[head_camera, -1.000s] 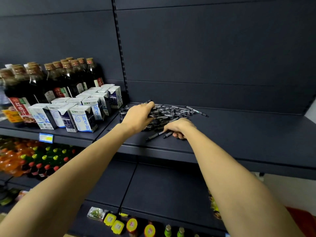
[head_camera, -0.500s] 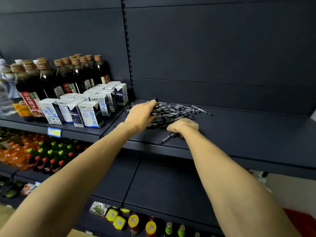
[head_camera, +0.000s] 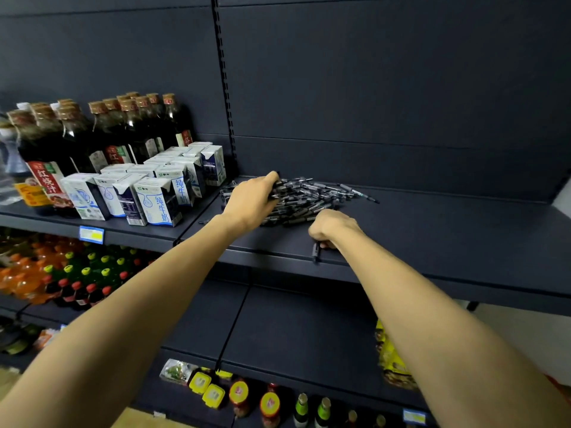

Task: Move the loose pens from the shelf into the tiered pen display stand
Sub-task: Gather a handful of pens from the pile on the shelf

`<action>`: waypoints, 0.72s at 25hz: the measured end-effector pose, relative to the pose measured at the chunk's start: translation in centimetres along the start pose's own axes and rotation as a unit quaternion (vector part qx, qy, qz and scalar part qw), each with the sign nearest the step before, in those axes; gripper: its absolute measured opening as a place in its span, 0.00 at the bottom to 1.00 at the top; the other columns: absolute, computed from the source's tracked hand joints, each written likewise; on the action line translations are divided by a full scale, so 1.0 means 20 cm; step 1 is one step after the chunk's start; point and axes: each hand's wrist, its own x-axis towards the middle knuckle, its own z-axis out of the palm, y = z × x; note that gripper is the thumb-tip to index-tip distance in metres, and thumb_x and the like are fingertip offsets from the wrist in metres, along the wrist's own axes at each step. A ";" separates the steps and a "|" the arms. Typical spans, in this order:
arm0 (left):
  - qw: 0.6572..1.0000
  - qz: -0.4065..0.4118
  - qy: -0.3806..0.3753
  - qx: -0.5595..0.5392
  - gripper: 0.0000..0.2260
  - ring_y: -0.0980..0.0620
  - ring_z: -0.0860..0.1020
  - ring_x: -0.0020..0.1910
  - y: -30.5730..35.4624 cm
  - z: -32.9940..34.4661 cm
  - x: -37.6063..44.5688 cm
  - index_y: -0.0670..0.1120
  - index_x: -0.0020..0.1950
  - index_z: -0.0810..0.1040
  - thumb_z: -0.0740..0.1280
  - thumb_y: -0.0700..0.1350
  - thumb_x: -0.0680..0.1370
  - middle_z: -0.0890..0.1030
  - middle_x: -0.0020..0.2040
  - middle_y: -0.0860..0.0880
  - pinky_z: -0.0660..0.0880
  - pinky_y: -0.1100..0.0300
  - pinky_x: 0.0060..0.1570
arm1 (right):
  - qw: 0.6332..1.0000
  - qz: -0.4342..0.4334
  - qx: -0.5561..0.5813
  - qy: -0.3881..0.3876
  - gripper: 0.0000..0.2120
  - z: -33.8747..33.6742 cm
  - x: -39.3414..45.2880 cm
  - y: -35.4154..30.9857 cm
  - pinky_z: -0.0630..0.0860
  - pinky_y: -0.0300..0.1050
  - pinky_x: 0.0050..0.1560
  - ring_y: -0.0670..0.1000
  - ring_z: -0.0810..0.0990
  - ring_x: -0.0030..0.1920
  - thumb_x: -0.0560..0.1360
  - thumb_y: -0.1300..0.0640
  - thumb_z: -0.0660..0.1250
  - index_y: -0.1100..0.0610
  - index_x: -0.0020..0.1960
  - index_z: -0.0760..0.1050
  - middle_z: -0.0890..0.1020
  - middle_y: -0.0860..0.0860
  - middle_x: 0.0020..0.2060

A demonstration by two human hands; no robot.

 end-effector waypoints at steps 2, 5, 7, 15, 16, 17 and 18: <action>0.999 -0.025 0.011 -0.019 0.10 0.34 0.79 0.47 0.01 -0.01 0.01 0.45 0.53 0.70 0.69 0.48 0.80 0.83 0.47 0.42 0.68 0.49 0.39 | 0.999 -0.014 0.045 0.002 0.16 -0.04 -0.01 0.04 0.71 0.39 0.30 0.49 0.75 0.23 0.80 0.56 0.57 0.56 0.44 0.83 0.80 0.49 0.25; 0.989 -0.100 0.050 -0.092 0.14 0.37 0.79 0.42 0.01 -0.01 0.02 0.47 0.47 0.70 0.67 0.57 0.81 0.83 0.40 0.46 0.74 0.48 0.38 | 0.985 -0.073 0.139 0.068 0.21 -0.07 0.01 0.07 0.76 0.45 0.40 0.53 0.81 0.33 0.81 0.50 0.54 0.58 0.45 0.83 0.84 0.50 0.29; 0.971 -0.152 0.086 -0.166 0.14 0.42 0.80 0.41 0.01 -0.02 0.03 0.48 0.47 0.75 0.67 0.59 0.80 0.83 0.38 0.49 0.76 0.49 0.40 | 0.958 -0.120 0.215 0.146 0.21 -0.05 0.00 0.05 0.77 0.51 0.53 0.58 0.82 0.46 0.82 0.47 0.51 0.58 0.49 0.79 0.86 0.53 0.41; 0.895 -0.282 0.182 -0.294 0.16 0.62 0.71 0.25 -0.15 -0.12 -0.18 0.46 0.38 0.74 0.69 0.52 0.82 0.73 0.25 0.56 0.67 0.62 0.31 | 0.829 -0.285 0.465 0.120 0.16 0.24 -0.02 -0.29 0.75 0.58 0.47 0.50 0.75 0.32 0.87 0.49 0.53 0.54 0.44 0.69 0.79 0.49 0.34; 0.894 -0.297 0.190 -0.277 0.15 0.63 0.71 0.26 -0.19 -0.15 -0.24 0.45 0.39 0.75 0.69 0.52 0.82 0.74 0.26 0.57 0.67 0.64 0.31 | 0.824 -0.301 0.468 0.108 0.15 0.28 -0.03 -0.35 0.75 0.57 0.46 0.50 0.75 0.32 0.87 0.50 0.53 0.54 0.44 0.68 0.80 0.50 0.35; 0.891 -0.310 0.203 -0.263 0.14 0.63 0.72 0.27 -0.23 -0.18 -0.29 0.46 0.40 0.76 0.68 0.52 0.82 0.75 0.28 0.57 0.67 0.64 0.32 | 0.817 -0.320 0.470 0.096 0.15 0.31 -0.04 -0.41 0.76 0.55 0.45 0.50 0.76 0.31 0.87 0.50 0.53 0.53 0.44 0.66 0.82 0.51 0.36; 0.885 -0.326 0.216 -0.252 0.14 0.60 0.74 0.29 -0.28 -0.21 -0.35 0.47 0.39 0.76 0.68 0.53 0.82 0.76 0.30 0.56 0.68 0.62 0.34 | 0.812 -0.339 0.467 0.085 0.14 0.34 -0.06 -0.48 0.75 0.54 0.45 0.49 0.76 0.31 0.87 0.51 0.53 0.53 0.43 0.65 0.84 0.51 0.36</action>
